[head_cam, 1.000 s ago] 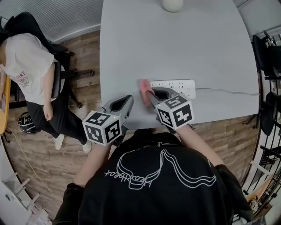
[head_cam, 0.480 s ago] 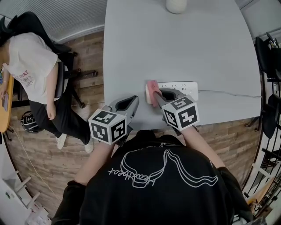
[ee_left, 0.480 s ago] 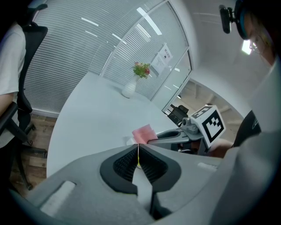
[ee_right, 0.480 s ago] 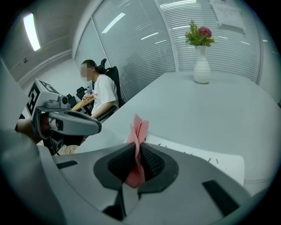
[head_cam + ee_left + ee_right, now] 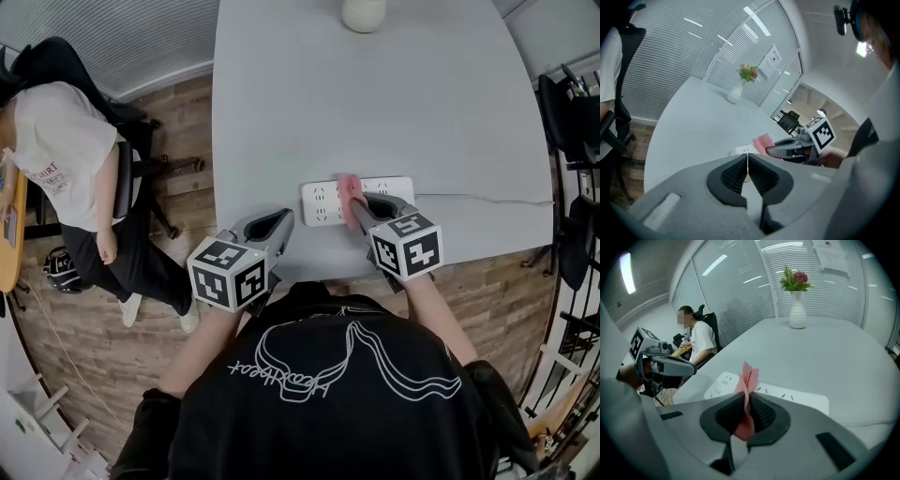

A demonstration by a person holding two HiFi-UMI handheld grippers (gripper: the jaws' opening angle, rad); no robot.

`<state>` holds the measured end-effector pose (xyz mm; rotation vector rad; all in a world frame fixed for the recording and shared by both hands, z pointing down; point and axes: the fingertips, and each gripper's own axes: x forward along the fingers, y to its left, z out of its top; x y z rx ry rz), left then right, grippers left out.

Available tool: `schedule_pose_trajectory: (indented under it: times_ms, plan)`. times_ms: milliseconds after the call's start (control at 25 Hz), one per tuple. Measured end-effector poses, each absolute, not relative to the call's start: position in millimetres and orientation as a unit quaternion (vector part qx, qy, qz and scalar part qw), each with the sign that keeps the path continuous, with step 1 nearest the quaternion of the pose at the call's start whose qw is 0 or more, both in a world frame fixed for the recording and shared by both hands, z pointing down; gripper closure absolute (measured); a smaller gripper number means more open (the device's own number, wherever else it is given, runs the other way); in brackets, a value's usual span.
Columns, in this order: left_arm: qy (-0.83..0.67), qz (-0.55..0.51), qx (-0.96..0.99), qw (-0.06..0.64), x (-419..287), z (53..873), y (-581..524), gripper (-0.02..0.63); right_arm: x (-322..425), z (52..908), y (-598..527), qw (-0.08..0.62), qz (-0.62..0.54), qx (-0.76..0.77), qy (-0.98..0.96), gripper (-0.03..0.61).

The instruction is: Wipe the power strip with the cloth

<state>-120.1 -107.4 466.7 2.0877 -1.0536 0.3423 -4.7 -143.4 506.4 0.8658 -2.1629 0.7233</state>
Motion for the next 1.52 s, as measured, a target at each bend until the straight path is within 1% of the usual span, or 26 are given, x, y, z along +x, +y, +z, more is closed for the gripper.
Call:
schedule_pose_trajectory:
  times_ms: [520,1120,1320,1520]
  plan:
    - [-0.416,0.128,0.818,0.376,-114.3,458.8,-108.0,0.598,58.1,508.1,-156.0,0.336,0.287,0.381,-0.812,0.541]
    - [-0.453,0.124,0.802,0.369,-75.4,440.9,-87.8,0.598,134.3,505.0,-161.6,0.329,0.283,0.409,-0.802,0.543]
    - [-0.472,0.117,0.801,0.35,-52.8,414.7,-69.0,0.598,148.8,473.6,-153.1,0.28,0.263,0.406,-0.829,0.541]
    - [-0.483,0.099,0.804,0.331,-30.8,386.7,-42.2,0.598,141.9,416.0,-120.6,0.199,0.239,0.356,-0.881,0.541]
